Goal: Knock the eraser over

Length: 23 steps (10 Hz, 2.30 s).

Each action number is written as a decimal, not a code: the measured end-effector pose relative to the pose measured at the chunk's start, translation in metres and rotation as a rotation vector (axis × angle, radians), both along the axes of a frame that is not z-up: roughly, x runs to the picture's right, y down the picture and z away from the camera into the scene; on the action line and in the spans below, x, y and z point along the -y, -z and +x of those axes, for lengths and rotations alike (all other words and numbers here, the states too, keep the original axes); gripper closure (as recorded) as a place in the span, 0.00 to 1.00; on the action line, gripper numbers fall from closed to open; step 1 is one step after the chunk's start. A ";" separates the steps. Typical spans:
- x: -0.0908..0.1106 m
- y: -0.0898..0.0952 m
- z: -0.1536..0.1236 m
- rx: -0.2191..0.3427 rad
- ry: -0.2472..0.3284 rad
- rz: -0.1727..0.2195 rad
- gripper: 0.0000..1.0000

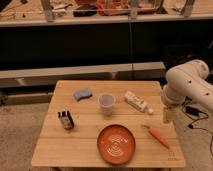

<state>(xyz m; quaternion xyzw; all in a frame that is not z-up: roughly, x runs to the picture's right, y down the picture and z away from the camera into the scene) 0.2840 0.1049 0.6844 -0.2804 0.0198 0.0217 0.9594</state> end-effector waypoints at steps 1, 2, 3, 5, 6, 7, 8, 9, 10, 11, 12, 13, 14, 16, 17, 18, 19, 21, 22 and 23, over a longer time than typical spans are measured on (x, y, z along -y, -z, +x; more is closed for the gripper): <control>0.000 0.000 0.000 0.000 0.000 0.000 0.20; 0.000 0.000 0.000 0.000 0.000 0.000 0.20; 0.000 0.000 0.000 0.000 0.000 0.000 0.20; 0.000 0.000 0.000 0.000 0.000 0.000 0.20; 0.000 0.000 0.000 0.000 0.000 0.000 0.20; 0.000 0.000 0.000 0.000 0.000 0.000 0.20; 0.000 0.000 0.000 0.000 0.000 0.000 0.20; 0.000 0.000 0.000 0.000 0.000 0.000 0.20; 0.001 0.000 -0.001 0.002 0.007 0.003 0.20; 0.005 -0.002 -0.010 0.019 0.037 0.014 0.20; 0.010 -0.005 -0.021 0.036 0.063 0.023 0.20; 0.013 -0.007 -0.030 0.048 0.081 0.029 0.20; 0.015 -0.008 -0.035 0.052 0.094 0.035 0.20; 0.018 -0.009 -0.034 0.067 0.121 0.047 0.20; 0.019 -0.009 -0.038 0.080 0.137 0.055 0.20; 0.021 -0.010 -0.047 0.095 0.157 0.065 0.20; 0.022 -0.011 -0.058 0.110 0.179 0.075 0.20; 0.025 -0.012 -0.068 0.143 0.227 0.095 0.20; 0.026 -0.012 -0.069 0.154 0.244 0.102 0.20; 0.026 -0.012 -0.072 0.163 0.258 0.107 0.20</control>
